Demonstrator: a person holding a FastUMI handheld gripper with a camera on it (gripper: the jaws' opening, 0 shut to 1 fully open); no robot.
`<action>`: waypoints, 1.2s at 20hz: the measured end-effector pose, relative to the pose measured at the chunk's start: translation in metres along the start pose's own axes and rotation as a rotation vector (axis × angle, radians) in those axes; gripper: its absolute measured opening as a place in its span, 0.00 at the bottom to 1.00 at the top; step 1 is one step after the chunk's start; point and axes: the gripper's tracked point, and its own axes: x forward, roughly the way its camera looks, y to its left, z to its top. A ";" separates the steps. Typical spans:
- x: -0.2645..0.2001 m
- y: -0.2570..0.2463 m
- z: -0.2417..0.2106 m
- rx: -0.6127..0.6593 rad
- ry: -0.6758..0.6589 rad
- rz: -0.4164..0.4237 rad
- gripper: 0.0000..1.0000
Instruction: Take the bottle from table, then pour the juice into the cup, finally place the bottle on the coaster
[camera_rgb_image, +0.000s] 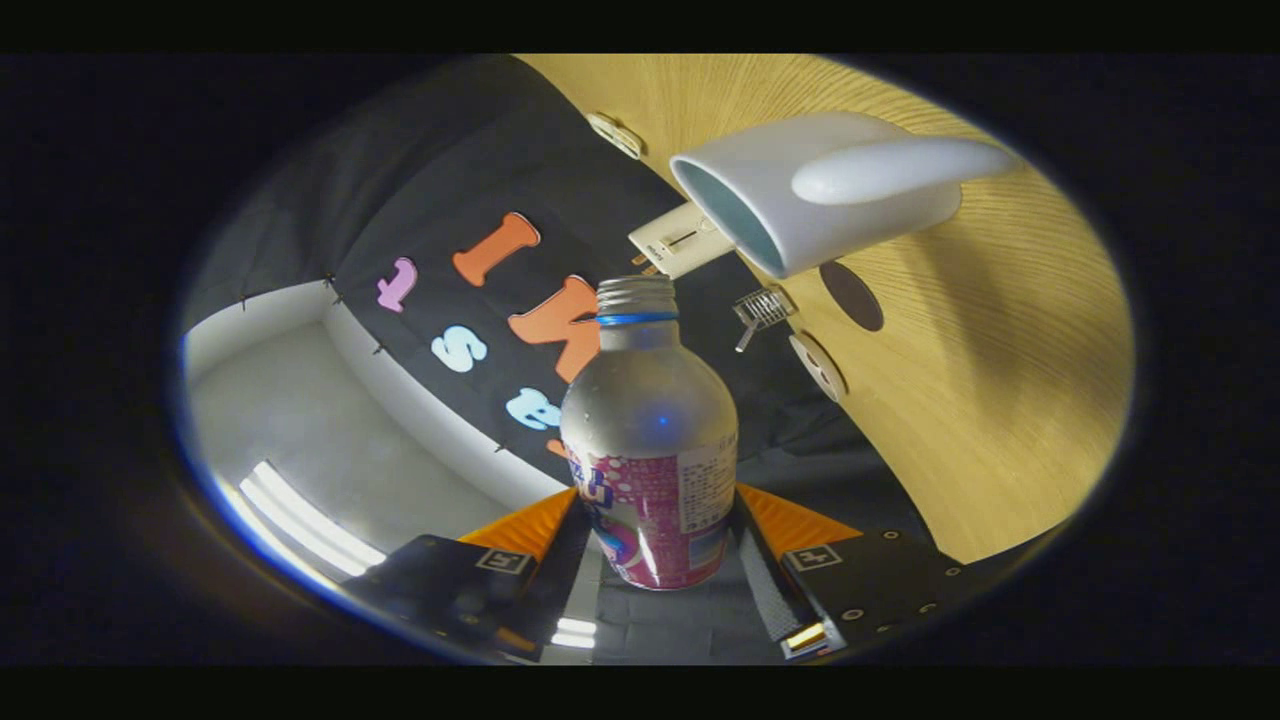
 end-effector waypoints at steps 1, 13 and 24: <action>0.001 -0.003 0.001 -0.009 -0.002 -0.011 0.77; 0.000 -0.031 0.010 -0.556 0.013 -0.178 0.76; 0.047 0.007 0.021 -1.391 -0.023 -0.250 0.77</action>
